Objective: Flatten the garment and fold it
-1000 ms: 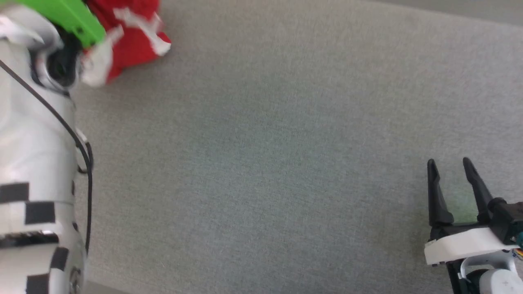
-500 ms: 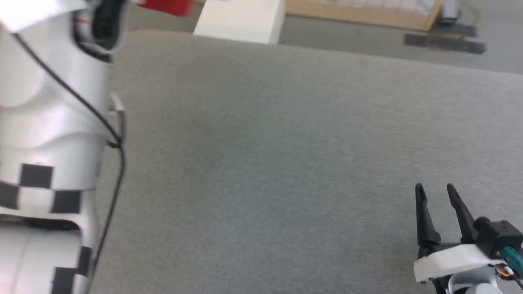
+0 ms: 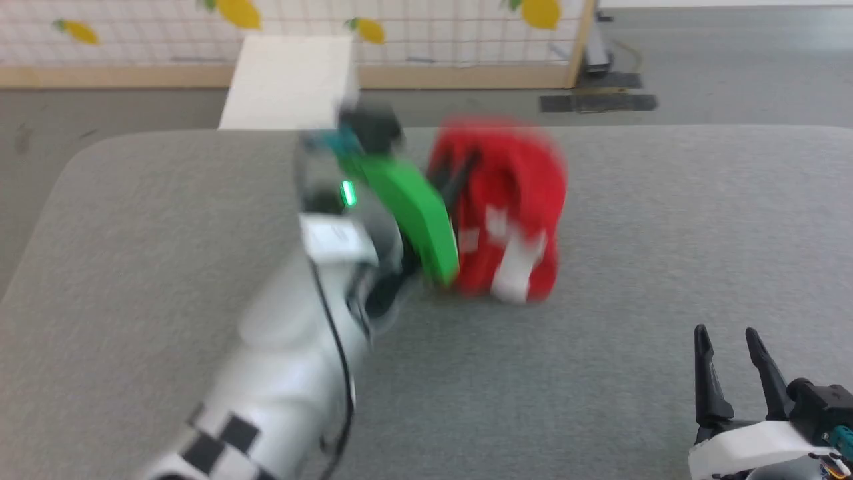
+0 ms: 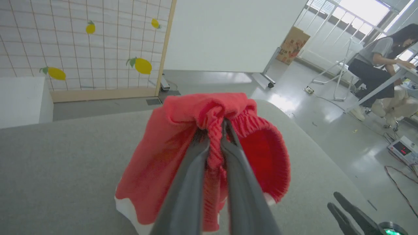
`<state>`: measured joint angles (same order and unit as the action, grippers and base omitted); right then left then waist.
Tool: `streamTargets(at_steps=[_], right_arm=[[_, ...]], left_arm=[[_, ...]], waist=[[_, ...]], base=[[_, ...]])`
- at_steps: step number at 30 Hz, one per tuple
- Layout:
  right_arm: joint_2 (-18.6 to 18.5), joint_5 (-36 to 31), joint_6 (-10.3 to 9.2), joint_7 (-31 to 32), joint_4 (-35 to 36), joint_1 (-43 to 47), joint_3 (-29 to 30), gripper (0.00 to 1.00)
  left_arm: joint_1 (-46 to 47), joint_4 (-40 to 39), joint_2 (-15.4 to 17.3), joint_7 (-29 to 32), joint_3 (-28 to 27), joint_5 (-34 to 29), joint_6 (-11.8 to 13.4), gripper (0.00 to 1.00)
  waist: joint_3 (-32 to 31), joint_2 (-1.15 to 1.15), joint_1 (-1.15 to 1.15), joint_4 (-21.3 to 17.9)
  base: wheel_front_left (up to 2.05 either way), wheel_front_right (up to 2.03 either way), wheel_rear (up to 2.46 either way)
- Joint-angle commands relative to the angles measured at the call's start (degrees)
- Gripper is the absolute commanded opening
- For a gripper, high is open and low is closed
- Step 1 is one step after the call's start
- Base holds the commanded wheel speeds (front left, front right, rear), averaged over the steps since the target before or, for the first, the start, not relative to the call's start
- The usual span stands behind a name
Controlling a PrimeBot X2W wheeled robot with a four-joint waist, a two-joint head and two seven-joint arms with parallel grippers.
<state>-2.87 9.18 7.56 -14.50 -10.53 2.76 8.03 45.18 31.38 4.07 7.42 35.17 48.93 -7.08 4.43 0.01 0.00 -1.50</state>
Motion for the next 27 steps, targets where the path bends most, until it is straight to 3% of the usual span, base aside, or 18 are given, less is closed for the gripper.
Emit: streamTargets(at_steps=[1,7,11,12,13,14,21,26,27], right_arm=[[0.0,0.19,-0.08,-0.43,0.03,0.74,-0.06,1.0],[0.0,0.16,-0.08,-0.46,0.58,1.29,-0.23,1.0],[0.0,0.24,-0.08,-0.48,0.96,1.64,-0.05,1.0],[0.0,0.29,-0.08,-0.48,0.96,1.77,-0.03,1.0],[0.0,0.34,-0.08,-0.48,0.92,1.87,-0.05,1.0],[0.0,0.41,-0.08,-0.48,0.85,1.95,-0.11,1.0],[0.0,0.97,-0.08,-0.49,0.71,2.47,-0.16,1.0],[0.0,1.67,-0.08,-0.49,0.73,2.75,-0.51,1.0],[0.0,1.78,-0.08,-0.5,0.83,2.7,-0.59,1.0]], left_arm=[[-2.07,1.04,-0.15,0.98,2.02,0.27,-0.4,0.0],[-8.74,8.47,-0.85,7.57,9.83,1.85,-0.3,0.0],[-10.44,12.21,-1.07,14.02,11.94,4.3,1.09,0.0],[-10.52,12.35,-1.11,14.99,11.93,5.25,1.41,0.25],[-10.46,12.16,-1.13,15.14,11.57,6.12,1.73,0.87],[-10.31,11.66,-1.15,15.25,11.11,7.23,1.99,1.0],[-8.28,5.36,-0.9,12.84,4.38,15.18,1.68,1.0],[-7.17,-1.04,2.8,2.47,-2.97,16.15,0.87,1.0],[-7.66,-3.31,5.86,-4.96,-5.74,13.34,1.29,1.0]], waist=[[-1.78,-0.01,0.0,-3.02],[-1.62,-0.01,0.0,-4.1],[-1.74,-0.01,0.0,-3.68],[-1.83,-0.01,0.0,-3.39],[-1.94,-0.01,0.0,-3.15],[-2.09,-0.01,0.0,-2.88],[-3.59,-0.01,0.0,-0.22],[-4.98,-0.01,0.0,1.85],[-5.58,-0.01,0.0,2.85]], base=[[0.0,0.0,0.0],[0.0,0.0,0.0],[0.0,0.0,0.0],[0.0,0.0,0.0],[0.0,0.0,0.0],[0.0,0.0,0.0],[0.0,0.0,0.0],[0.0,0.0,0.0],[0.0,0.0,0.0]])
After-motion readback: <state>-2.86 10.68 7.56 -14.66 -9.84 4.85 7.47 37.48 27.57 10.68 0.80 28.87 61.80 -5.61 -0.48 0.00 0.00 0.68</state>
